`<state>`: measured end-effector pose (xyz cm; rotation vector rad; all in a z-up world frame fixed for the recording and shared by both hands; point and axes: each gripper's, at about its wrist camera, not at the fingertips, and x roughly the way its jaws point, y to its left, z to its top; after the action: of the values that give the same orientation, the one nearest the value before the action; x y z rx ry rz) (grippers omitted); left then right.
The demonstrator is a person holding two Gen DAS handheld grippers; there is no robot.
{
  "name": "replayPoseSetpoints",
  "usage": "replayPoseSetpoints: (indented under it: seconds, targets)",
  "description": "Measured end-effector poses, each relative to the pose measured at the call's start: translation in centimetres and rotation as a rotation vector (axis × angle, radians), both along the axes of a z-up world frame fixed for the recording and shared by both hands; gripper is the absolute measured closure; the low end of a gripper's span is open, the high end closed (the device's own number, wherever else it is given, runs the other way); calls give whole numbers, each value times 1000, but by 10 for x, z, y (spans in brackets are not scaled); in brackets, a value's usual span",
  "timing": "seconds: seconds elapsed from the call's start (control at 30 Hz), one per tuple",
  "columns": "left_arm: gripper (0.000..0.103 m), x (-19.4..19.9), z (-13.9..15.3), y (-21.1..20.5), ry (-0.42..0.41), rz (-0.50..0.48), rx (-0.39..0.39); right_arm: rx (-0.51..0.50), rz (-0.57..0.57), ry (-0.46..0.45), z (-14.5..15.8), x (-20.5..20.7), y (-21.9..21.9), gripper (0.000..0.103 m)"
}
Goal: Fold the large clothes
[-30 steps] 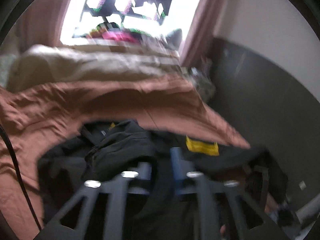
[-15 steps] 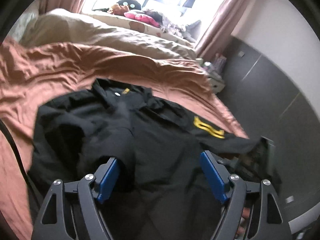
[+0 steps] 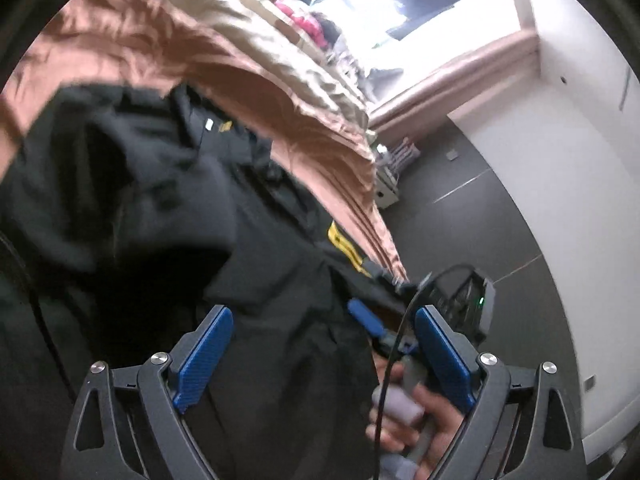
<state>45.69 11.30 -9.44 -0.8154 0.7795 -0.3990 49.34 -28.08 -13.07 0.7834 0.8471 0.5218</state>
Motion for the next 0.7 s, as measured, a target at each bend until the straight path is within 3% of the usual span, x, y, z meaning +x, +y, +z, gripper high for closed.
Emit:
replayPoseSetpoints:
  seconds: [0.1, 0.17, 0.33, 0.47, 0.7]
  targets:
    - [10, -13, -9, 8, 36, 41, -16, 3, 11, -14, 3, -4, 1, 22]
    - [11, -28, -9, 24, 33, 121, -29, 1, 18, -34, 7, -7, 3, 22]
    - [11, -52, 2, 79, 60, 360, 32, -28, 79, -87, 15, -15, 27, 22]
    - [11, -52, 10, 106, 66, 481, 105, -72, 133, -118, 18, -18, 51, 22]
    - [16, -54, -13, 145, 69, 572, 151, -128, 233, -163, 26, -19, 100, 22]
